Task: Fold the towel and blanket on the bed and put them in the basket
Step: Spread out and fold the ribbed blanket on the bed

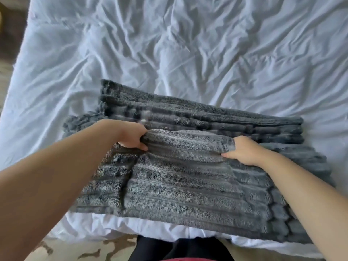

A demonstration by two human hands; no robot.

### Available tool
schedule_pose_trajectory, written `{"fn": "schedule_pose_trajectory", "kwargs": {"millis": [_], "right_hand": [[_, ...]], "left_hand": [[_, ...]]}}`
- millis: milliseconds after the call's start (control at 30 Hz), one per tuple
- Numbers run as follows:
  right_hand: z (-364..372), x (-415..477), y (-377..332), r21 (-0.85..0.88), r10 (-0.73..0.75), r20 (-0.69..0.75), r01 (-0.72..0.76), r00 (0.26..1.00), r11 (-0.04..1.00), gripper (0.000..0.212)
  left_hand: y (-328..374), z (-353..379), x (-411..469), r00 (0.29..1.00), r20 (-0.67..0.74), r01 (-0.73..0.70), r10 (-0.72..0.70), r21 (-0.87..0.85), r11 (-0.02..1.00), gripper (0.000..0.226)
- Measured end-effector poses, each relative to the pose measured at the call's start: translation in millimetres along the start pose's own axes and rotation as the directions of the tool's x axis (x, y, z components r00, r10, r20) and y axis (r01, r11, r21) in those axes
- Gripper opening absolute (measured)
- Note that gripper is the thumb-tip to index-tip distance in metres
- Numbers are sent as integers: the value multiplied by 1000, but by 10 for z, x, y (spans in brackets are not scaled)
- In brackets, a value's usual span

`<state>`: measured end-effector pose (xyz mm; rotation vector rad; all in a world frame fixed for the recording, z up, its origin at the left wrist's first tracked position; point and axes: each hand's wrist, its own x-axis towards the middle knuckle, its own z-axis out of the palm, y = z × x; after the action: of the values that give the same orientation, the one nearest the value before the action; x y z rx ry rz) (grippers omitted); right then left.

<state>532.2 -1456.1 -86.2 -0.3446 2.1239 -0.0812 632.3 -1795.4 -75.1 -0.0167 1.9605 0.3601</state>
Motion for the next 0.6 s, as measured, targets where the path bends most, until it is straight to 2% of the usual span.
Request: {"fn": "schedule_pose_trajectory", "kwargs": {"millis": [100,167,267,300,367,467,533,600], "right_hand": [[-242,-76,79,58,7,-49,-4,999,998,46],[-435,-54,111,28,26,-67,-24,997,999,46],[-698,140,128,-2,26,-169,-27,985,1000,47],[-752,223,127,22,13,-196,-9,981,1000,50],[-785,361,104,49,-15,-227,27,974,998,64],[-737,424,-52,-85,-41,-294,17,955,996,76],[-681,360,-290,-89,-123,-413,95,903,992,70],[-562,237,-639,-68,-233,-512,231,827,971,63]], "left_hand": [[20,-309,-67,998,-6,-68,68,-43,997,13],[58,-565,-65,995,-41,-89,88,-41,995,14],[92,-925,40,982,-175,-67,63,-15,998,12],[89,-1009,87,972,-234,-43,39,-14,999,15],[84,-1074,183,945,-324,46,-42,5,999,40],[169,-931,302,893,-420,218,-163,88,972,82],[234,-777,331,853,-497,223,-160,70,972,85],[227,-629,326,835,-522,219,-175,24,976,74]]}}
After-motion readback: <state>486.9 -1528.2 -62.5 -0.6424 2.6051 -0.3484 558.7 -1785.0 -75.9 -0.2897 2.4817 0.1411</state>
